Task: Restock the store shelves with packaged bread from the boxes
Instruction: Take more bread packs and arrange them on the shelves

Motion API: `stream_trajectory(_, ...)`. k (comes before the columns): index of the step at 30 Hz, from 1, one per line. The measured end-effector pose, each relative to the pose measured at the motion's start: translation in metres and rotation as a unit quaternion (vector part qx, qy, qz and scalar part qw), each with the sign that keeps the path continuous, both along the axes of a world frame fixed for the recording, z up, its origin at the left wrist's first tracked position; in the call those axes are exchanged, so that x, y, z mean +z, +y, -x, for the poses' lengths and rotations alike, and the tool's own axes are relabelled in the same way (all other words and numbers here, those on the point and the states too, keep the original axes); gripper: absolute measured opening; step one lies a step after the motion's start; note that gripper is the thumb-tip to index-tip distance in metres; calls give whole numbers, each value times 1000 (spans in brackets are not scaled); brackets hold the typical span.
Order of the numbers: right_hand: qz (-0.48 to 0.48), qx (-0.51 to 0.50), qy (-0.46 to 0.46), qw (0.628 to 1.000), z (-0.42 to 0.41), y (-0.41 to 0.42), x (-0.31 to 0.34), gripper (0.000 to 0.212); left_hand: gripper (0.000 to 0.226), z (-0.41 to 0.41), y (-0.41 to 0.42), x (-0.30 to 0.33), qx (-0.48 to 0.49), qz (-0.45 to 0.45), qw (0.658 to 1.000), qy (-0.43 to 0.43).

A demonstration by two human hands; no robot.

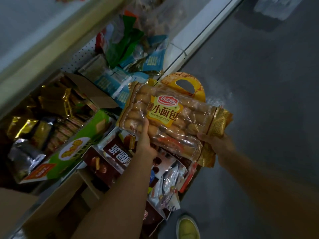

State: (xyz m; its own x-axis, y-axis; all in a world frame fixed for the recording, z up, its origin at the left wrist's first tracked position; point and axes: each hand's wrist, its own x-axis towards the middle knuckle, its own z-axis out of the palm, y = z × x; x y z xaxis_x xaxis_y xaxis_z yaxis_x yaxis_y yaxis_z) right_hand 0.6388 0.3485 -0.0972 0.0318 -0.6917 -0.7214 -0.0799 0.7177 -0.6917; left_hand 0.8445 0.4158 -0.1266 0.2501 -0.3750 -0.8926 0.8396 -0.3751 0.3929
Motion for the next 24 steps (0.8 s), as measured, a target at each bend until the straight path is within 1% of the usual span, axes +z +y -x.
stream_trajectory(4, 11, 4, -25, 1000, 9, 18, 36, 33, 74, 15, 33, 39, 32, 60, 998, 5)
stream_trajectory(8, 15, 14, -62, 998, 16, 43, 88, 53, 69, 28, 66, 100, 50, 112, 992, 4)
stream_trajectory(11, 28, 18, -83, 996, 21, 65, 137, 54, 70, 34, 94, 153, 64, 146, 987, -11)
stream_trajectory(15, 66, 38, -116, 990, 22, 100, 211, 65, 72, 35, 136, 227, 82, 164, 982, -42)
stream_trajectory(17, 75, 46, -140, 986, 19, 117, 251, 61, 70, 36, 159, 270, 95, 188, 976, -51)
stream_trajectory(20, 86, 71, -168, 979, 17, 143, 307, 52, 69, 38, 195, 328, 118, 226, 966, -42)
stream_trajectory(22, 93, 94, -180, 975, 16, 158, 342, 59, 64, 40, 218, 363, 133, 253, 957, -40)
stream_trajectory(24, 102, 124, -191, 968, 14, 172, 376, 73, 65, 39, 236, 396, 145, 272, 951, -37)
